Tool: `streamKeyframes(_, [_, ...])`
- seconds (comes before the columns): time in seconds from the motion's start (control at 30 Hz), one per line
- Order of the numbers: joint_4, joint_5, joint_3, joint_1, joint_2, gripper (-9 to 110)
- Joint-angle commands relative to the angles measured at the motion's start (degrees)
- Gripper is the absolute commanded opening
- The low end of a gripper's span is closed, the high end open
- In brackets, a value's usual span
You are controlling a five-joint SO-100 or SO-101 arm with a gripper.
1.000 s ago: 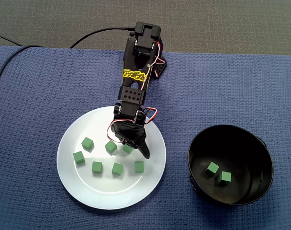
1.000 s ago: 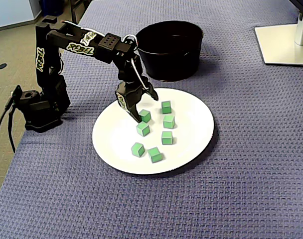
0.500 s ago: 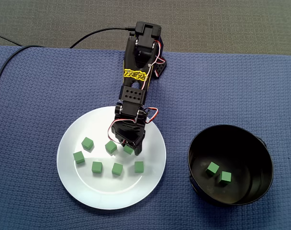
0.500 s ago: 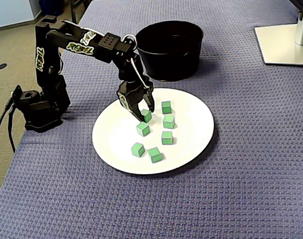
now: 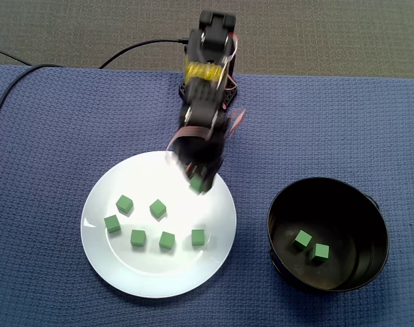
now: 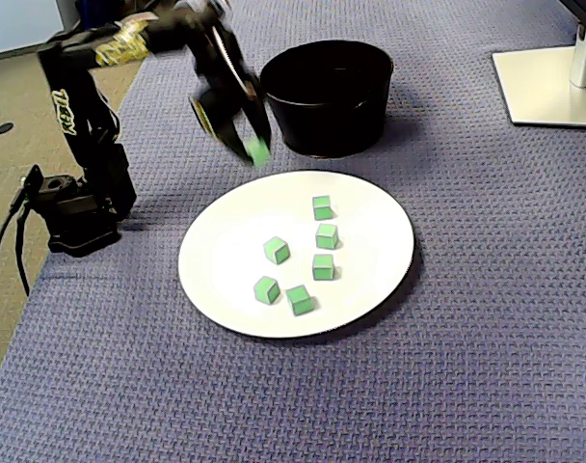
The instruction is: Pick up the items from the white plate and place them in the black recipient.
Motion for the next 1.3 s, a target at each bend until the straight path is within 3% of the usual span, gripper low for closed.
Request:
streamKeyframes(0.0, [11.4,9.8,-15.6,-11.8,14.8,0])
streamKeyframes(0.2, [5.0,21.3,-34.5,-34.8,14.2,0])
streamKeyframes(0.4, [3.8,26.2,-58.2,-35.8,-17.8,0])
streamKeyframes(0.63, [-2.7,31.5,-58.7,-36.7,-40.0,0])
streamKeyframes(0.9, [-8.3,32.5,-61.5,-38.5,-52.3,0])
streamKeyframes(1.0, [-3.4,30.1,-66.4,-39.6,-53.0,23])
streamKeyframes(1.07, [0.4,29.4,-68.4,-39.6,-50.7,32])
streamKeyframes(1.27, [1.1,40.2,-62.8,-29.2,-30.4,38])
